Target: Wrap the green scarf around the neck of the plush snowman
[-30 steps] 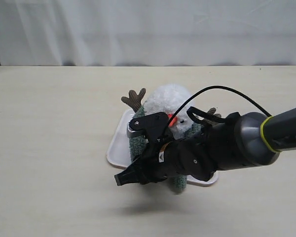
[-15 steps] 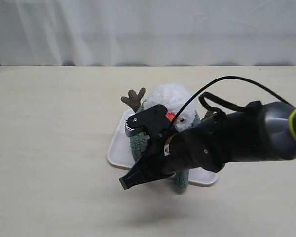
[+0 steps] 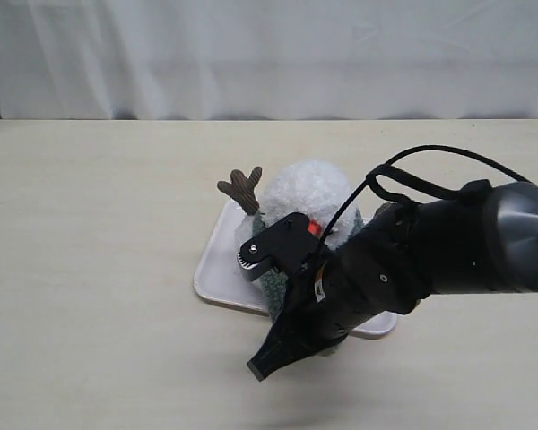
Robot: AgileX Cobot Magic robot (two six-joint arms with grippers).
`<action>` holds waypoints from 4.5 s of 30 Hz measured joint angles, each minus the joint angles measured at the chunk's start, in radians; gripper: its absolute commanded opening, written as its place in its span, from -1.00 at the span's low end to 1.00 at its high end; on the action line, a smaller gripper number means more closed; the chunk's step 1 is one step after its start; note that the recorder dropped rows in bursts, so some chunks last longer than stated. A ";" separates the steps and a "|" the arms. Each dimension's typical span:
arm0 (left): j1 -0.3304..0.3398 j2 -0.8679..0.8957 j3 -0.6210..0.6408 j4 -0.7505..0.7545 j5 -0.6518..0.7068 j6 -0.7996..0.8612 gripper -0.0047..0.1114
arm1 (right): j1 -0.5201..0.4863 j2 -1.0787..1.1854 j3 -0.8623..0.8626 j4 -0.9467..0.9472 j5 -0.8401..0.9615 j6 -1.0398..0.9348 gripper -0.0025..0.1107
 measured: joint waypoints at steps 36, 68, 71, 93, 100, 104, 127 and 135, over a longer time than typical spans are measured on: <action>0.000 0.000 0.000 0.000 0.002 0.000 -0.92 | 0.000 -0.505 -0.036 0.120 0.387 -0.049 -0.80; 0.000 0.000 0.000 0.000 0.002 0.000 -0.92 | -0.526 -0.101 0.157 0.463 -0.041 -0.183 -0.11; 0.000 0.000 0.000 0.000 0.002 0.000 -0.92 | -0.526 -0.031 0.126 0.483 -0.058 -0.203 -0.15; 0.000 0.000 0.000 0.000 0.002 0.000 -0.92 | -0.526 0.115 0.015 0.493 -0.291 -0.232 -0.35; 0.000 0.000 0.000 0.000 0.002 0.000 -0.92 | -0.526 0.059 0.015 0.493 -0.236 -0.261 -0.17; 0.000 0.000 0.000 0.000 0.002 0.000 -0.92 | -0.526 -0.033 0.015 0.491 -0.186 -0.288 -0.17; 0.000 0.000 0.000 0.000 0.002 0.000 -0.92 | -0.526 -1.022 0.015 0.336 -0.140 -0.331 -0.17; 0.000 0.000 0.000 0.000 0.002 0.000 -0.92 | -0.526 -1.346 0.015 0.336 -0.201 -0.331 -0.17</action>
